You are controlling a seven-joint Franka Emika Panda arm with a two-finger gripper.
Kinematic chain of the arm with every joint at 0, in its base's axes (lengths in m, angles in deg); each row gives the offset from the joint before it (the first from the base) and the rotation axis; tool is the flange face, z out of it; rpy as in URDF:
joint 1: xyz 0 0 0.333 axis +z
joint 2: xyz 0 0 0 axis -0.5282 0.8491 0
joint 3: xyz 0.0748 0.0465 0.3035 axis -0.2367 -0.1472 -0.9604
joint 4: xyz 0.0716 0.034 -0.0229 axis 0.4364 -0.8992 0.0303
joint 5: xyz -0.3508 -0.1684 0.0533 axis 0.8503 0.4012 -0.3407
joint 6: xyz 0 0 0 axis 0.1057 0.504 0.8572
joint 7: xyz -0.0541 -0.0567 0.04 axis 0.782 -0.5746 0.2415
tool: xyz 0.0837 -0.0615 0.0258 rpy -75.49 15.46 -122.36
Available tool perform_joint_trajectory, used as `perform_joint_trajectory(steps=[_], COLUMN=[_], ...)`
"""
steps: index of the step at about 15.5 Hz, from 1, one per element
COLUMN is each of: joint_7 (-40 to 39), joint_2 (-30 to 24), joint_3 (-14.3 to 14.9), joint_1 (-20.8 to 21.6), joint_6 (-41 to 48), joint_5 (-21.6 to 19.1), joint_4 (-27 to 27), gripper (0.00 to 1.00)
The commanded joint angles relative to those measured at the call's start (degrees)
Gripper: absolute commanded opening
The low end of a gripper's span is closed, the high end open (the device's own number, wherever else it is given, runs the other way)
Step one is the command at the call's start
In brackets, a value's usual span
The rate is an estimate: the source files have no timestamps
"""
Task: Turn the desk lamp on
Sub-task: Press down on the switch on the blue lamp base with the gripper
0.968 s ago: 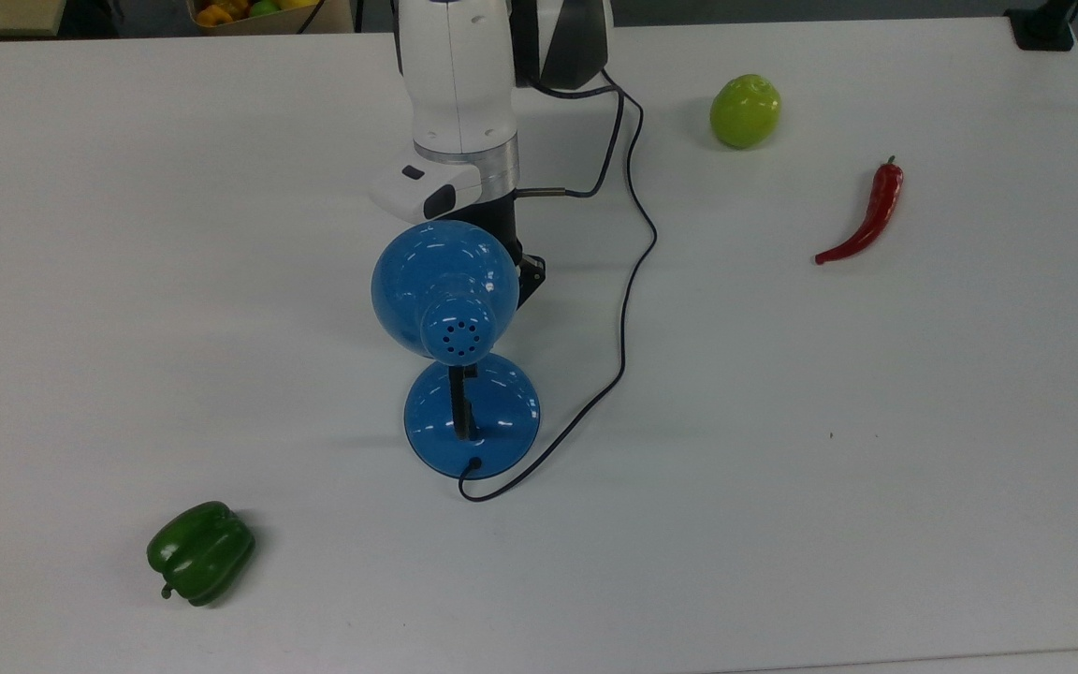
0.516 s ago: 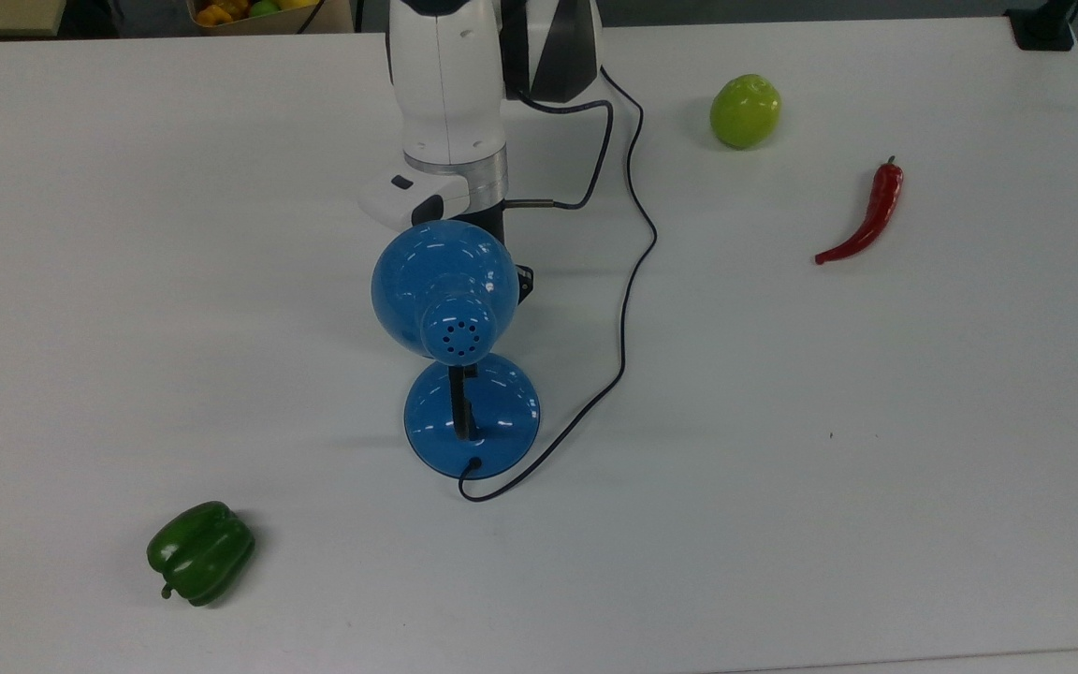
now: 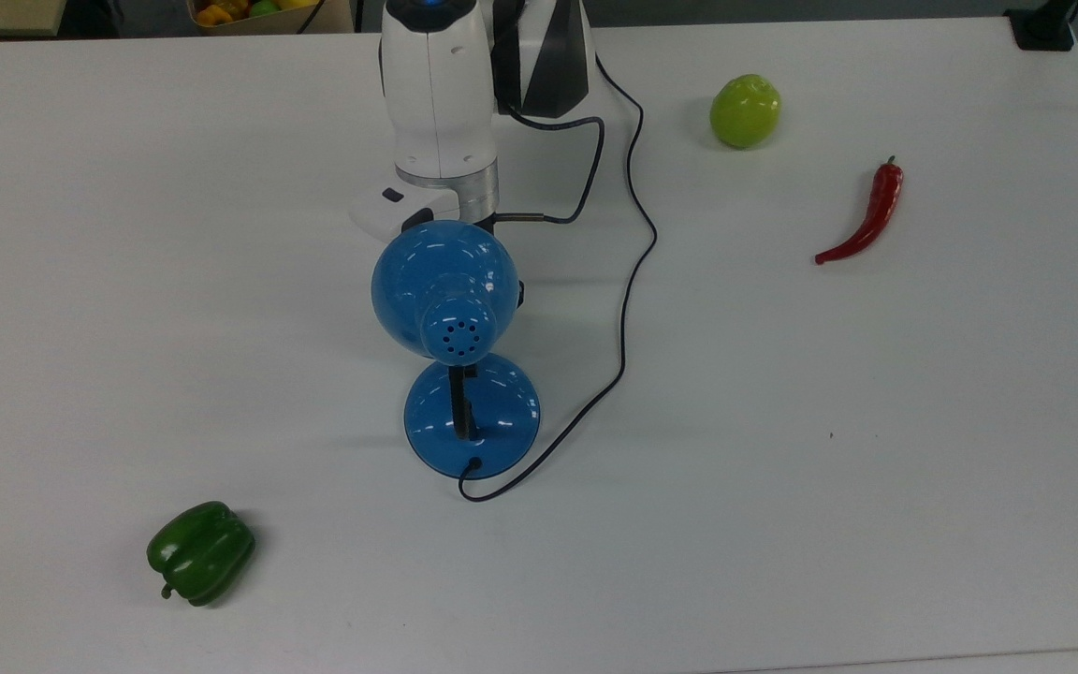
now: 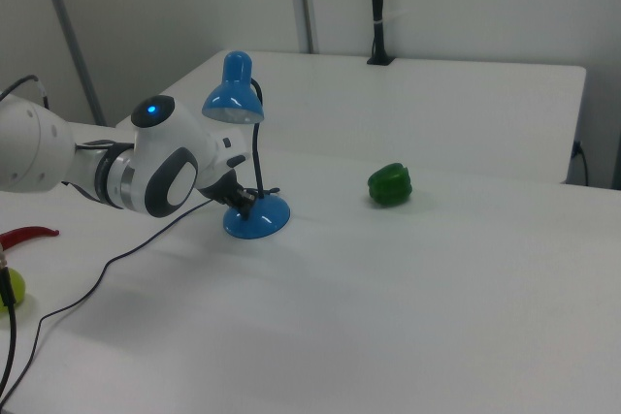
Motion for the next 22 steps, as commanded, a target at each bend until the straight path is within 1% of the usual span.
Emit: perform_joint_trajectory(steps=[1, 11, 15, 18, 22], joint_7=[0.33, 0.33, 0.24, 0.24, 0.15], joint_2=[1.15, 1.23, 2.11, 2.46, 2.9], joint_3=[0.2, 0.2, 0.2, 0.2, 0.2], joint_1=[0.0, 0.09, 0.09, 0.09, 0.18], joint_6=[-2.7, -2.97, -3.14, -6.2, -6.48], joint_5=[0.35, 0.35, 0.44, 0.44, 0.44], joint_4=[0.65, 0.57, 0.65, 0.48, 0.48], gripper=[0.0, 0.0, 0.0, 0.0, 0.0])
